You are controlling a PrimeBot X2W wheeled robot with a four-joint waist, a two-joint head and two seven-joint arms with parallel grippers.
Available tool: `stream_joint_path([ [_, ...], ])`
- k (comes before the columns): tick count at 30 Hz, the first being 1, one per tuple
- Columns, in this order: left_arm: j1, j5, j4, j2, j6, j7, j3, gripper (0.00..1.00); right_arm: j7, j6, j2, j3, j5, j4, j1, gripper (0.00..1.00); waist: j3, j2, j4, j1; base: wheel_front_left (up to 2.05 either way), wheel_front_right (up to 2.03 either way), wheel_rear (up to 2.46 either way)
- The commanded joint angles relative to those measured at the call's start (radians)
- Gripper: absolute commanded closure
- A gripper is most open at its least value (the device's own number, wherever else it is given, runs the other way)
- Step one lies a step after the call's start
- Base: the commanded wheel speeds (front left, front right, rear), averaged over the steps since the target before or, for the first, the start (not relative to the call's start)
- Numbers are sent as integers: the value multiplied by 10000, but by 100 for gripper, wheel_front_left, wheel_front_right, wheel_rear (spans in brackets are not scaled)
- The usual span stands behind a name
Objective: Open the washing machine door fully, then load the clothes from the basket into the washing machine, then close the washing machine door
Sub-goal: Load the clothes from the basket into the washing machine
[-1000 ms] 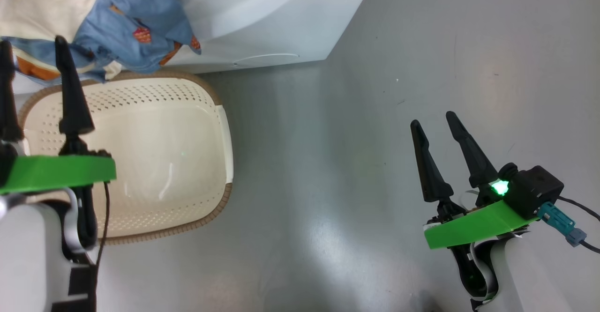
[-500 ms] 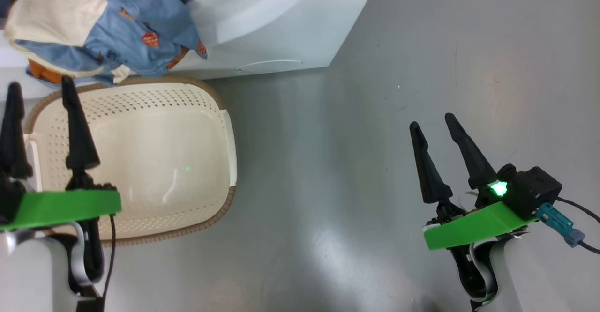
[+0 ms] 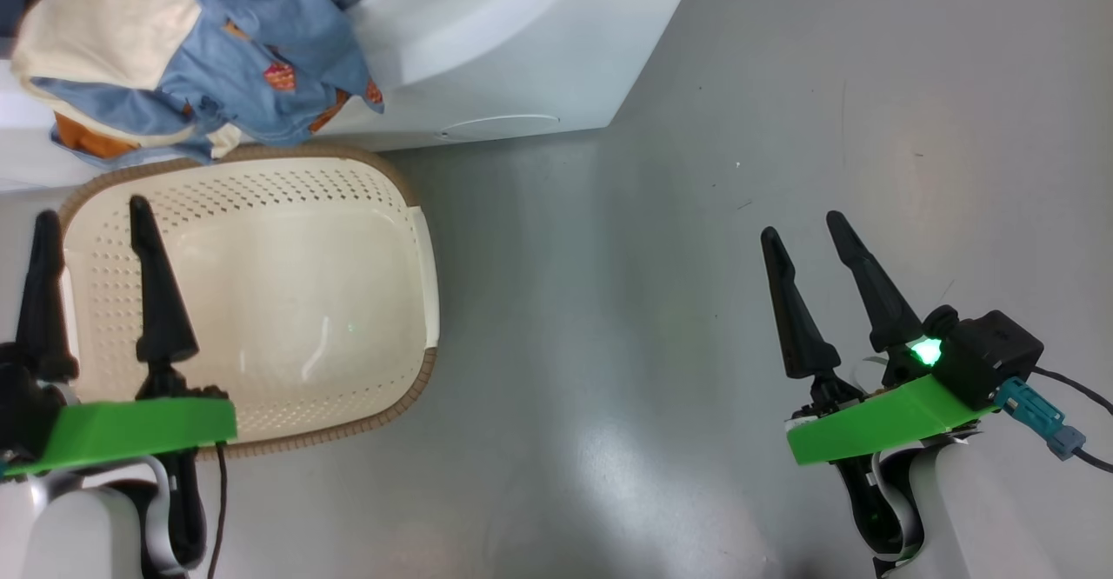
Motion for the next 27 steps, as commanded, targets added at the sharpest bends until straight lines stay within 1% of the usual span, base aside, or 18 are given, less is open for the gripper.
stream_joint_path([
  [1, 251, 83, -278, 182, -3, -51, 377, 0, -48, 29, 51, 198, -136, -218, 367, 0, -2, 0, 3, 0, 0, 0, 0],
  [27, 1270, 416, 197, -187, -388, -51, 630, 0, -48, 29, 0, 144, -153, -263, 363, 0, -9, 0, 17, 0, 0, 0, 0],
])
